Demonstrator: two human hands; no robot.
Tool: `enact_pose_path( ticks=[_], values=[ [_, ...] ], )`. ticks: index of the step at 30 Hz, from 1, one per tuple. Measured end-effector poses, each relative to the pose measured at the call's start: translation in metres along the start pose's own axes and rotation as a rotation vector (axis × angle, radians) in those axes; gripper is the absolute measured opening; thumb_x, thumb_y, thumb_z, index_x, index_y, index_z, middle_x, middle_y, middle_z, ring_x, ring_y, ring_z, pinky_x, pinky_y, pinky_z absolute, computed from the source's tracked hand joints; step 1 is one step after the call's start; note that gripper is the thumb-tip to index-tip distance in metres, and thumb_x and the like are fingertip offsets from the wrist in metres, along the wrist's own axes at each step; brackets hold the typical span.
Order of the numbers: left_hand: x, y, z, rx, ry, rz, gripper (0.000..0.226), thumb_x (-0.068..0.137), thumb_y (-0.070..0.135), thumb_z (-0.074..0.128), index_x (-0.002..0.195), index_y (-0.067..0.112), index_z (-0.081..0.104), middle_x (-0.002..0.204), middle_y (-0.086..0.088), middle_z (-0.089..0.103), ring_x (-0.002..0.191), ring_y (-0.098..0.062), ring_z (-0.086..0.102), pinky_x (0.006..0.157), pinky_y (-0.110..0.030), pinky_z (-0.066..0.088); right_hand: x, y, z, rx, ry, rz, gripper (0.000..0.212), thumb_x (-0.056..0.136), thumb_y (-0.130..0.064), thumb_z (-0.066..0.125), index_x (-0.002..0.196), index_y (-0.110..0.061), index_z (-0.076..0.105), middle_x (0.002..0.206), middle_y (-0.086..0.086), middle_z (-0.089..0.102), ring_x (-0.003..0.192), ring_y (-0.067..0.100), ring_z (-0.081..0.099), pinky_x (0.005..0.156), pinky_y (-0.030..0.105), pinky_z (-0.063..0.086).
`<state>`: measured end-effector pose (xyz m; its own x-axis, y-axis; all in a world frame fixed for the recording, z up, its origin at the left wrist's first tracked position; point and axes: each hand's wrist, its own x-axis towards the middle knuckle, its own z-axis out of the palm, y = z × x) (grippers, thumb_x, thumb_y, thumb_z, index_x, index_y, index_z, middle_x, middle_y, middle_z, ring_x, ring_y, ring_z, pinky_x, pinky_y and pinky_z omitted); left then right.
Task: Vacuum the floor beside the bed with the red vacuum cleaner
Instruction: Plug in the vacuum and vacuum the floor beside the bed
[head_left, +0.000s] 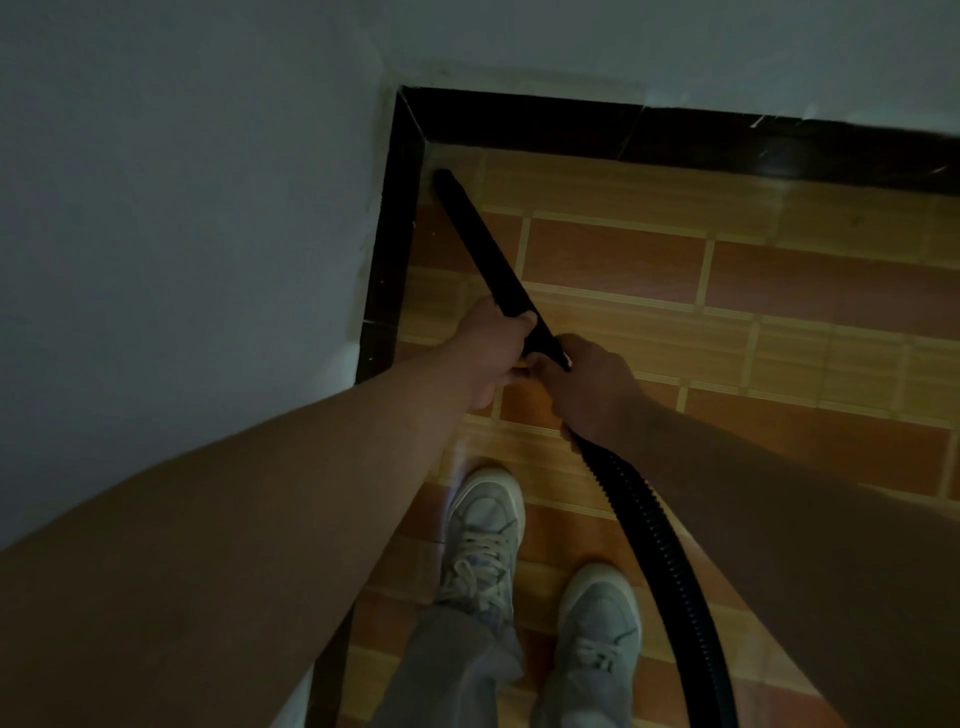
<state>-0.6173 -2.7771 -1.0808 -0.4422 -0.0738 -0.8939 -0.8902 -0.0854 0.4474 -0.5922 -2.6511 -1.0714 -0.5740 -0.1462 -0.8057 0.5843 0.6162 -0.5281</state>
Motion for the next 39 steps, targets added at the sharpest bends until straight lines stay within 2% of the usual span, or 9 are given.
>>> enact_pose_path(
  ticks=[5,10,12,18,23,27,33,37,39],
  values=[
    [-0.013,-0.030,0.013,-0.047,0.010,-0.053,0.016,0.104,0.012,0.055,0.116,0.019,0.047,0.122,-0.015,0.064,0.106,-0.029,0.068,0.078,-0.045,0.063,-0.026,0.027,-0.005,-0.102,-0.028,-0.022,0.033,0.101,-0.046,0.048,0.125,-0.025,0.057,0.073,0.003,0.061,0.054,0.017,0.059,0.047,0.029,0.050],
    [-0.024,-0.059,0.020,-0.136,0.021,-0.079,0.008,0.105,0.014,0.055,0.106,0.022,0.055,0.120,-0.014,0.066,0.097,-0.025,0.070,0.070,-0.038,0.063,-0.039,0.043,-0.007,-0.171,-0.079,-0.032,0.034,0.102,-0.045,0.047,0.129,-0.026,0.056,0.071,0.003,0.061,0.050,0.018,0.058,0.044,0.029,0.050],
    [-0.027,-0.066,0.020,-0.164,0.024,-0.073,0.010,0.105,0.014,0.054,0.114,0.019,0.055,0.115,-0.013,0.066,0.089,-0.021,0.069,0.066,-0.035,0.062,-0.043,0.046,-0.005,-0.176,-0.102,-0.025,0.033,0.102,-0.045,0.046,0.128,-0.027,0.055,0.072,0.006,0.061,0.050,0.021,0.059,0.044,0.031,0.051],
    [-0.040,-0.091,0.024,-0.194,0.019,-0.111,0.024,0.105,0.011,0.053,0.129,0.010,0.052,0.123,-0.016,0.062,0.102,-0.026,0.066,0.071,-0.039,0.063,-0.065,0.058,-0.004,-0.207,-0.142,-0.029,0.032,0.101,-0.044,0.052,0.130,-0.030,0.057,0.066,0.004,0.060,0.046,0.017,0.056,0.042,0.027,0.047],
    [-0.059,-0.120,0.028,-0.250,0.029,-0.151,0.028,0.106,0.011,0.049,0.134,0.008,0.049,0.121,-0.015,0.060,0.096,-0.023,0.064,0.067,-0.037,0.063,-0.085,0.070,-0.001,-0.329,-0.185,-0.044,0.039,0.102,-0.042,0.051,0.139,-0.031,0.052,0.064,-0.002,0.060,0.041,0.007,0.053,0.038,0.021,0.042],
    [-0.070,-0.140,0.028,-0.316,0.022,-0.170,0.029,0.106,0.010,0.049,0.134,0.003,0.050,0.123,-0.018,0.060,0.097,-0.024,0.064,0.060,-0.033,0.062,-0.098,0.078,0.005,-0.425,-0.206,-0.055,0.033,0.102,-0.045,0.049,0.131,-0.032,0.056,0.067,0.000,0.062,0.045,0.009,0.055,0.038,0.020,0.042],
    [-0.080,-0.170,0.032,-0.376,-0.035,-0.210,0.029,0.105,0.008,0.050,0.133,0.001,0.049,0.123,-0.020,0.060,0.096,-0.026,0.066,0.067,-0.035,0.061,-0.116,0.099,0.011,-0.540,-0.199,-0.039,0.030,0.102,-0.044,0.048,0.129,-0.034,0.057,0.059,-0.002,0.058,0.035,0.005,0.052,0.037,0.019,0.041],
    [-0.090,-0.186,0.031,-0.408,-0.064,-0.218,0.030,0.105,0.007,0.050,0.134,-0.001,0.049,0.124,-0.022,0.061,0.097,-0.029,0.067,0.064,-0.036,0.063,-0.126,0.110,0.017,-0.599,-0.188,-0.006,0.049,0.100,-0.049,0.049,0.147,-0.036,0.042,0.076,-0.001,0.063,0.053,0.012,0.060,0.046,0.022,0.046],
    [-0.091,-0.192,0.028,-0.422,-0.071,-0.223,0.030,0.106,0.008,0.050,0.134,-0.001,0.048,0.124,-0.022,0.061,0.096,-0.030,0.068,0.064,-0.038,0.064,-0.129,0.112,0.021,-0.600,-0.199,0.001,0.048,0.101,-0.049,0.048,0.146,-0.034,0.043,0.082,0.000,0.064,0.055,0.014,0.060,0.050,0.026,0.048]
  ],
)
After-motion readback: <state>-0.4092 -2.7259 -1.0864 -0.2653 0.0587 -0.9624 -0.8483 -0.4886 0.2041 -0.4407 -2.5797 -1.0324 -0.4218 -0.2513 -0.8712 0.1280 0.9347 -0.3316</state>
